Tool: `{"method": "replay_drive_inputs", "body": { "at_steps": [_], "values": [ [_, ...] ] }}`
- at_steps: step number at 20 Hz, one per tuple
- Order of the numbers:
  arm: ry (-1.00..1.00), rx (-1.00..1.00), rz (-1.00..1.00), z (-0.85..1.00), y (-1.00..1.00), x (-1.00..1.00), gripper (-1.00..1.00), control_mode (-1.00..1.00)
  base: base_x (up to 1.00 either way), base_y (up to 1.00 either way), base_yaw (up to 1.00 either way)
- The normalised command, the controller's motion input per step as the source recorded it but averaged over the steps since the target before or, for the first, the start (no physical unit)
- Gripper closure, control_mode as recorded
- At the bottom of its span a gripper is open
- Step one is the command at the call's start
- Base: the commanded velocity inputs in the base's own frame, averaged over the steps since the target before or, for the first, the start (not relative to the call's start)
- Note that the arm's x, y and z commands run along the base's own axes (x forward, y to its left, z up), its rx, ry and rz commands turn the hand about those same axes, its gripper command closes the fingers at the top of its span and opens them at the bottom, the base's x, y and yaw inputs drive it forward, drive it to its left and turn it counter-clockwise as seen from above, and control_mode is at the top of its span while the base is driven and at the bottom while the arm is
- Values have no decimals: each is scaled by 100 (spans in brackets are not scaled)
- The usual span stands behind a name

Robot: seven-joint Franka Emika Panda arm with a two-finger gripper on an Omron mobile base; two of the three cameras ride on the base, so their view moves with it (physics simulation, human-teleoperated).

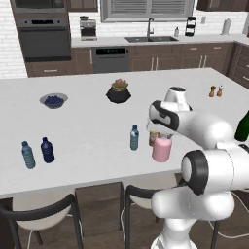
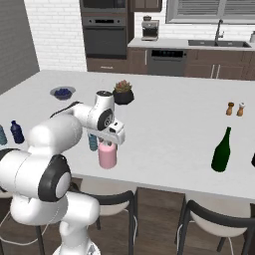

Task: Move the plastic bottles in the middle to the plastics group, and the glass bottles in the middle to the glass group.

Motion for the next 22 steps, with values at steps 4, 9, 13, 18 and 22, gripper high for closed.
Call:
{"method": "replay_drive_inputs", "body": {
  "at_steps": [4, 9, 13, 18, 22],
  "values": [
    [0, 0, 0, 27, -2, -43, 100, -100, 0, 0, 0],
    [-7, 0, 0, 29, 3, -57, 100, -100, 0, 0, 0],
    [-1, 1, 0, 19, 21, -43, 100, -100, 0, 0, 0],
    [-5, 3, 0, 15, 32, -21, 100, -100, 0, 0, 0],
    [-12, -11, 0, 20, -16, -10, 100, -100, 0, 0, 0]
  ]
}}
